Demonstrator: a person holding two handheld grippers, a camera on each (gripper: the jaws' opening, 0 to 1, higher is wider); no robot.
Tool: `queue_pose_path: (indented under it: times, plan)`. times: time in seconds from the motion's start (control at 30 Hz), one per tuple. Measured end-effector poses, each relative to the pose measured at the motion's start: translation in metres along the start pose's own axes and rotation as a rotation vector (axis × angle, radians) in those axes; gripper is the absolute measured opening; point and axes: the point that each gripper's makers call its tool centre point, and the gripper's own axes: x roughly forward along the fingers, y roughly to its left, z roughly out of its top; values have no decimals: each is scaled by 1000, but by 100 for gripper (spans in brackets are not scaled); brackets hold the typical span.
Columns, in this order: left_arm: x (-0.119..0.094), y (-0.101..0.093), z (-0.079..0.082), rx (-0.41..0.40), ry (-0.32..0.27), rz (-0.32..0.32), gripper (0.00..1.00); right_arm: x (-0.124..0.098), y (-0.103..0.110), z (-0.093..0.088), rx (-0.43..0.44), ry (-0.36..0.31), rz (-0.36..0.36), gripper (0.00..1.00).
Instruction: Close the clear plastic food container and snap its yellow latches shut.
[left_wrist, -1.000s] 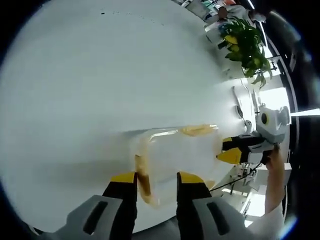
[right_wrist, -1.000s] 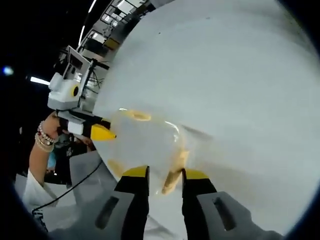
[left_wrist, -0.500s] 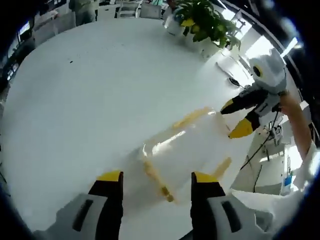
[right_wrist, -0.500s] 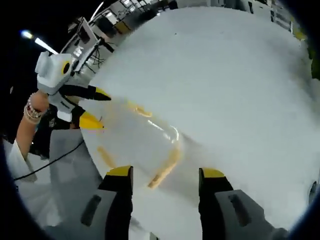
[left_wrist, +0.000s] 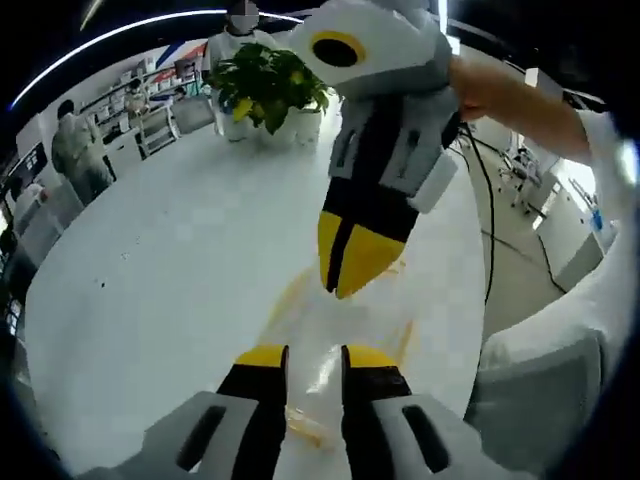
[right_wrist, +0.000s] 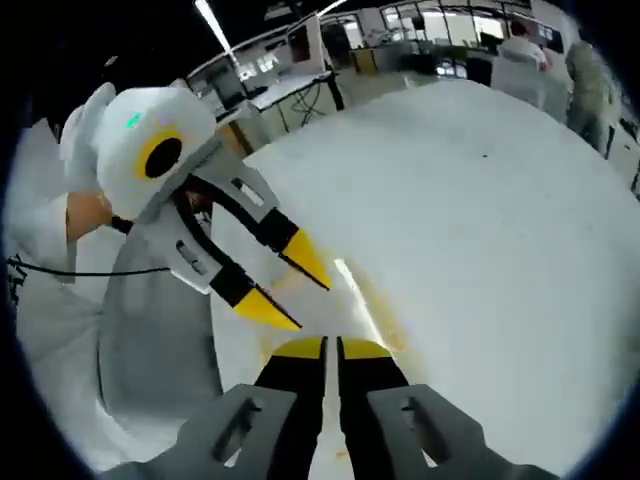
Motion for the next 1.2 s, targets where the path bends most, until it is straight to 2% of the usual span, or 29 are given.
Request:
queue_pose_path:
  times: [0.1,0.23,0.4,0.47,0.6,0.7,0.83,1.03,1.2]
  plan:
    - [6,-2,-1,-15,-3,-8,10,9,1,1,1,3,14,0]
    - [10,-10,-2,-13,-7,-32,9,13,-7,-1,-27,13,-9,0]
    - [13,-17,1,21,-21,-50,9,13,-13,-1,-27,8,-18,0]
    - [15,-24,8,76,-64,-76,9,14,-14,-1,-26,5,-19,1]
    - [19,-32,5,108,-47,-97,10,16,-17,-1,-36,2,-26,5]
    - [18,-32,4,143,-51,-83,13,15,-21,1,-50,-10,-38,12]
    - [12,-35,6,130,-73,-84,18,14,-25,4,-43,-21,-37,16]
    - [9,-38,-2,248,-73,-55,25,13,-27,8,-45,-15,-16,18]
    - [12,-43,-2,292,-87,-43,29,13,-30,14,-52,-30,-11,26]
